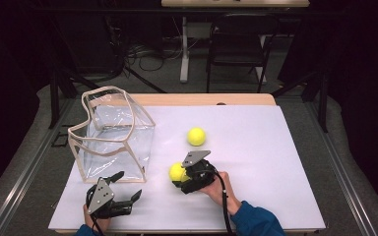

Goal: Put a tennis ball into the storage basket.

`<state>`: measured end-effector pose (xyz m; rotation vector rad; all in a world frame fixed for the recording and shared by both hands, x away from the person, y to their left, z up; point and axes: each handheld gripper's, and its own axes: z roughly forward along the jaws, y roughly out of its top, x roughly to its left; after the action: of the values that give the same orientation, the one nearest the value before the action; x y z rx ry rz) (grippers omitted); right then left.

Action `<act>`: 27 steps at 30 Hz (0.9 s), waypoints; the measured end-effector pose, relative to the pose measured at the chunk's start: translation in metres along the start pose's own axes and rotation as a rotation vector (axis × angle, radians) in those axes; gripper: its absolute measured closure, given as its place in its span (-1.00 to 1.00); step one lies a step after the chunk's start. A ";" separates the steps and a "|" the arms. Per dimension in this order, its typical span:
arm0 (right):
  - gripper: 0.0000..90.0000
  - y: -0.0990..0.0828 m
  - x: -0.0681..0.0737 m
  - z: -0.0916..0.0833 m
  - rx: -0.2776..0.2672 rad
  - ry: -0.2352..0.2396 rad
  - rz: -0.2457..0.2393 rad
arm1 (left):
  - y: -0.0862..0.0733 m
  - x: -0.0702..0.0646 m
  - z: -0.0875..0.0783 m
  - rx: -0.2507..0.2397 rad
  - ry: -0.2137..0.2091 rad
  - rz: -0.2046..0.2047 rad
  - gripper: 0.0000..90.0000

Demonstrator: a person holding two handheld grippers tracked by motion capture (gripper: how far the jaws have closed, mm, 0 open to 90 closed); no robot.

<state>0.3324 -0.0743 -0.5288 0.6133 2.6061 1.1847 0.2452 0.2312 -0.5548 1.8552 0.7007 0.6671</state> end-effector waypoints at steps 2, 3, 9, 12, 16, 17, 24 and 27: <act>-0.42 0.000 0.000 -0.001 -0.006 -0.002 -0.001 | 0.000 0.000 0.000 -0.003 0.001 -0.001 -0.65; -0.42 0.000 0.000 -0.002 -0.007 -0.005 -0.001 | 0.000 0.000 0.000 -0.005 0.001 0.001 -0.65; -0.42 0.000 -0.002 -0.004 -0.017 -0.009 0.010 | 0.000 -0.001 0.000 -0.004 -0.002 0.000 -0.65; -0.42 0.001 -0.003 -0.006 -0.024 -0.013 0.011 | 0.000 -0.001 0.001 -0.002 -0.003 -0.001 -0.65; -0.42 0.001 -0.004 -0.007 -0.026 -0.017 0.011 | 0.000 -0.001 0.001 -0.001 -0.006 0.001 -0.65; -0.42 0.001 -0.004 -0.008 -0.027 -0.018 0.011 | 0.000 -0.001 0.001 -0.003 -0.006 0.002 -0.65; -0.42 0.002 -0.004 -0.012 -0.046 -0.028 0.008 | 0.000 -0.001 0.001 -0.002 -0.005 0.001 -0.65; -0.42 0.003 -0.004 -0.016 -0.057 -0.036 0.009 | 0.001 -0.002 0.001 -0.005 -0.005 0.004 -0.65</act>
<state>0.3311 -0.0848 -0.5159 0.6293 2.5332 1.2351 0.2444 0.2292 -0.5548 1.8532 0.6920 0.6661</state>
